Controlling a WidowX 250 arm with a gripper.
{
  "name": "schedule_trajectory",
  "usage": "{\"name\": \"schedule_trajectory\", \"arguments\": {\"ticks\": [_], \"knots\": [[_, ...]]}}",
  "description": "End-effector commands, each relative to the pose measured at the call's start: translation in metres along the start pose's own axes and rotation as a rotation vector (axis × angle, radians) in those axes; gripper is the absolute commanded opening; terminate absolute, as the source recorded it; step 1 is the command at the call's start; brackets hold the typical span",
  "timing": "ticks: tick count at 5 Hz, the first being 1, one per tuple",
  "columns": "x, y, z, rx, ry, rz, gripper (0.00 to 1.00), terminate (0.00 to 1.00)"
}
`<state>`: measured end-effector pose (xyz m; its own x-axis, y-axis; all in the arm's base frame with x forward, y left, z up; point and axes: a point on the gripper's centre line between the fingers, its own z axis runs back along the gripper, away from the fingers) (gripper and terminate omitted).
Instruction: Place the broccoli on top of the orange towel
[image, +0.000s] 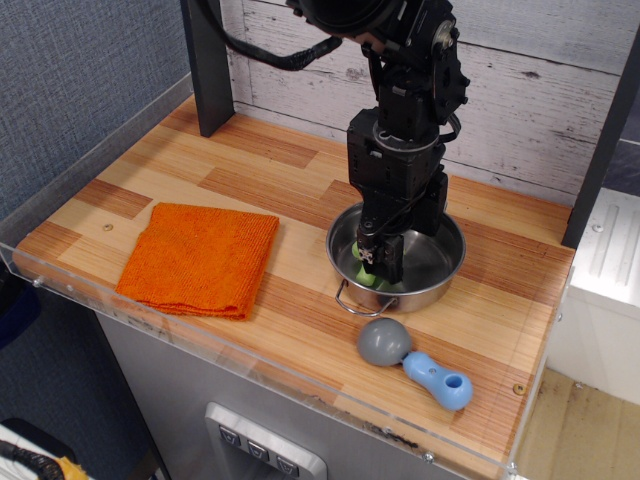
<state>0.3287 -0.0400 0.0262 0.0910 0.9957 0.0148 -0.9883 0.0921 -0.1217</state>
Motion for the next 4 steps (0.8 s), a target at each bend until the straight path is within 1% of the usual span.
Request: {"name": "schedule_trajectory", "arguments": {"ticks": [1, 2, 3, 4], "knots": [[-0.0008, -0.0025, -0.0017, -0.034, -0.024, 0.009, 0.0, 0.0], [-0.0041, -0.0003, -0.0024, -0.028, -0.033, 0.006, 0.0, 0.0], [-0.0075, 0.0019, -0.0036, -0.021, -0.027, 0.002, 0.0, 0.0], [-0.0105, 0.0013, 0.0014, -0.03, -0.019, -0.007, 0.0, 0.0]]}}
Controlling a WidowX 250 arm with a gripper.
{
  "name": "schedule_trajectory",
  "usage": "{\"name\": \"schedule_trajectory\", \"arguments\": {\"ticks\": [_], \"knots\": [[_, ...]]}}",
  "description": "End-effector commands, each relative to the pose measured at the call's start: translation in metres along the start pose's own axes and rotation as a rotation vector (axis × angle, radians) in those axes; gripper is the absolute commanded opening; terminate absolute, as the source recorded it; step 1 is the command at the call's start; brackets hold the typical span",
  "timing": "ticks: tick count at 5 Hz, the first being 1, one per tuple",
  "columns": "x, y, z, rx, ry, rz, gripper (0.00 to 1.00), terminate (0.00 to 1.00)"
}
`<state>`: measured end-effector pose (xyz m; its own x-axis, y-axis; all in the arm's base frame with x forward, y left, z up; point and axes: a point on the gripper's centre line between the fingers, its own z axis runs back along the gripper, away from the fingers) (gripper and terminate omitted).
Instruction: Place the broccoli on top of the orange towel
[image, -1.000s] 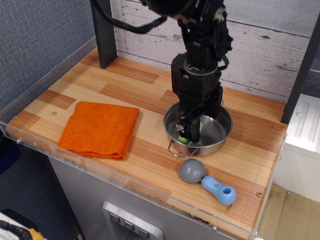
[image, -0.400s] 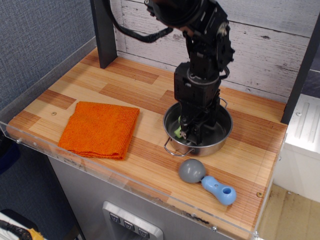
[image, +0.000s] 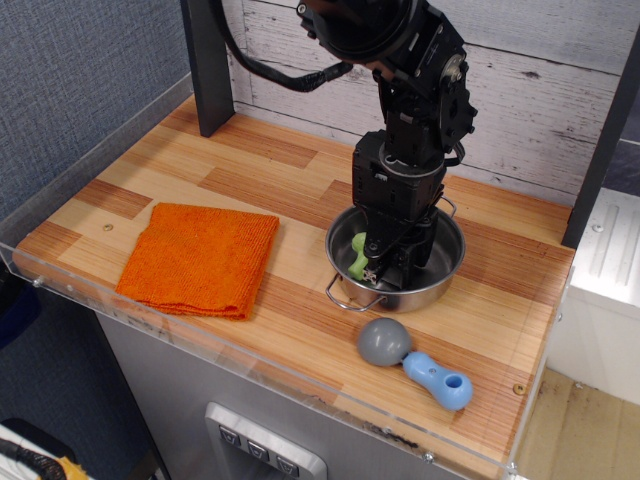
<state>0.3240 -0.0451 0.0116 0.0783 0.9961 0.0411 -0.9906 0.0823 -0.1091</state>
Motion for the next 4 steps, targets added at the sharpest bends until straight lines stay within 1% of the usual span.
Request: {"name": "schedule_trajectory", "arguments": {"ticks": [1, 2, 4], "knots": [[-0.001, -0.004, 0.024, -0.061, 0.02, -0.019, 0.0, 0.0], [0.003, -0.005, 0.036, -0.086, 0.027, -0.014, 0.0, 0.0], [0.02, -0.006, 0.08, -0.163, 0.049, 0.016, 0.0, 0.0]]}}
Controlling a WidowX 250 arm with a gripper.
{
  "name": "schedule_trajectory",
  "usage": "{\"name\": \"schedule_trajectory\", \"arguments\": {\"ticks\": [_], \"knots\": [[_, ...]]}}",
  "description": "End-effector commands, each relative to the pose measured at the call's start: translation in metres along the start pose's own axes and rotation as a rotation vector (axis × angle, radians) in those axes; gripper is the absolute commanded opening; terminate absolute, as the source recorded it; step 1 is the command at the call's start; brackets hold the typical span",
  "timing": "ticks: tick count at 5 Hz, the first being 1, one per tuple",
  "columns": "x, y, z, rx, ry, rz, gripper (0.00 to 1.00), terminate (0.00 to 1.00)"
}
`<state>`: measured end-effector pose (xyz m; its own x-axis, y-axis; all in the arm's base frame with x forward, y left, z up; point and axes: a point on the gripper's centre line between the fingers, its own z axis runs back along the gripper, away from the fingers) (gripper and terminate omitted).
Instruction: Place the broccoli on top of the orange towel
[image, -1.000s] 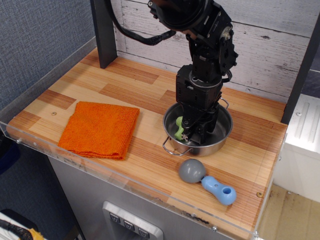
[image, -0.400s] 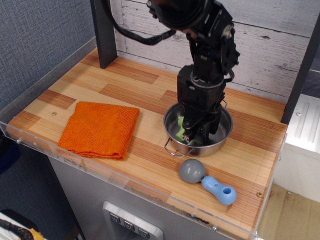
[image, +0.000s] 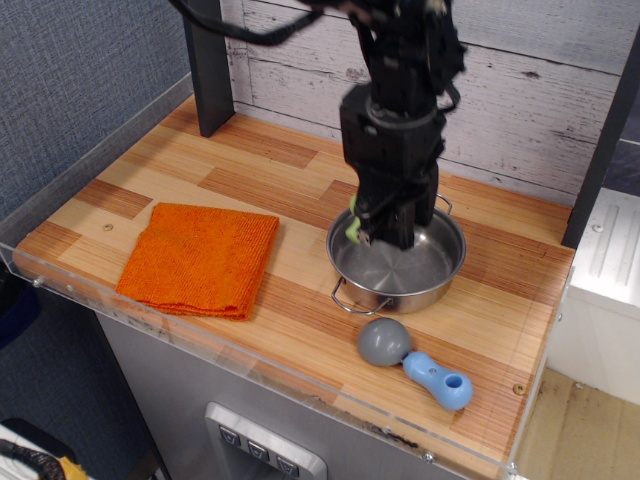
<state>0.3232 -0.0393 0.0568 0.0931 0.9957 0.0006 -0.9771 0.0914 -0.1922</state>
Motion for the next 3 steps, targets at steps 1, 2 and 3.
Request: {"name": "schedule_trajectory", "arguments": {"ticks": [1, 2, 3], "knots": [[0.029, 0.006, 0.052, -0.106, 0.005, 0.057, 0.0, 0.0], [0.059, 0.028, 0.062, -0.099, -0.018, 0.116, 0.0, 0.0], [0.094, 0.054, 0.066, -0.095, -0.047, 0.18, 0.0, 0.0]]}}
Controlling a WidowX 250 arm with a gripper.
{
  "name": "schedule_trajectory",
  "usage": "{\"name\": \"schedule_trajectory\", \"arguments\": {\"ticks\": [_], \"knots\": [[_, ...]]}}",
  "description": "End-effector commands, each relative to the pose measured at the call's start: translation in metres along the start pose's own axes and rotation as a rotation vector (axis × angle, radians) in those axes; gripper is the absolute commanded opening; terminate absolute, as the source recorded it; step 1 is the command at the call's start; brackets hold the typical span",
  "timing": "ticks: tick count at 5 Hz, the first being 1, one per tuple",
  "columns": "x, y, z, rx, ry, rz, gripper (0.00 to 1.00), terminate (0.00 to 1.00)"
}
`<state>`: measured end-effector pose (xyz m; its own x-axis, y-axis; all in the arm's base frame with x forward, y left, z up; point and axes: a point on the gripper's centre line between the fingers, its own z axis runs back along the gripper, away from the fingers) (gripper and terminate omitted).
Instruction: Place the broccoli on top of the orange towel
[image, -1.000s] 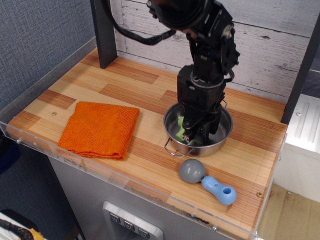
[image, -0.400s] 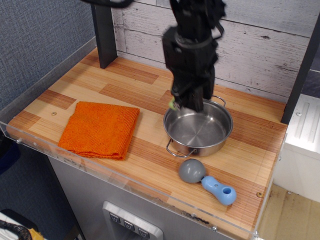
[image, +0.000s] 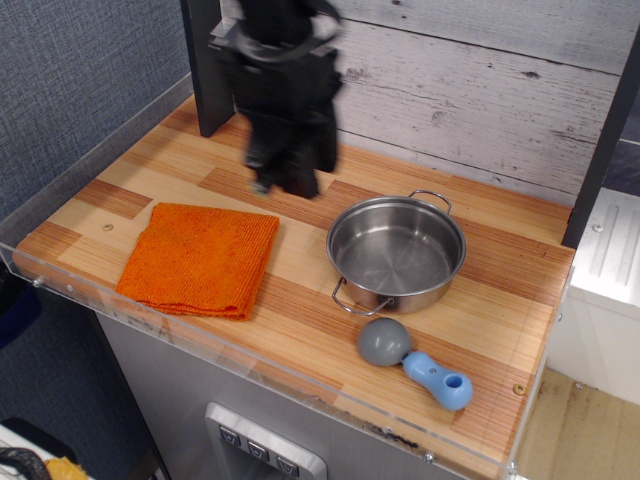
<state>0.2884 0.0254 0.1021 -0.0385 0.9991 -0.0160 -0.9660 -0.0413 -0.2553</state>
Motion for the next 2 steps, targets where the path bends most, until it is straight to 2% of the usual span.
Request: {"name": "schedule_trajectory", "arguments": {"ticks": [1, 2], "knots": [[0.062, 0.038, 0.013, -0.023, -0.046, 0.099, 0.0, 0.0], [0.074, 0.057, -0.004, 0.019, -0.049, 0.132, 0.0, 0.0]]}}
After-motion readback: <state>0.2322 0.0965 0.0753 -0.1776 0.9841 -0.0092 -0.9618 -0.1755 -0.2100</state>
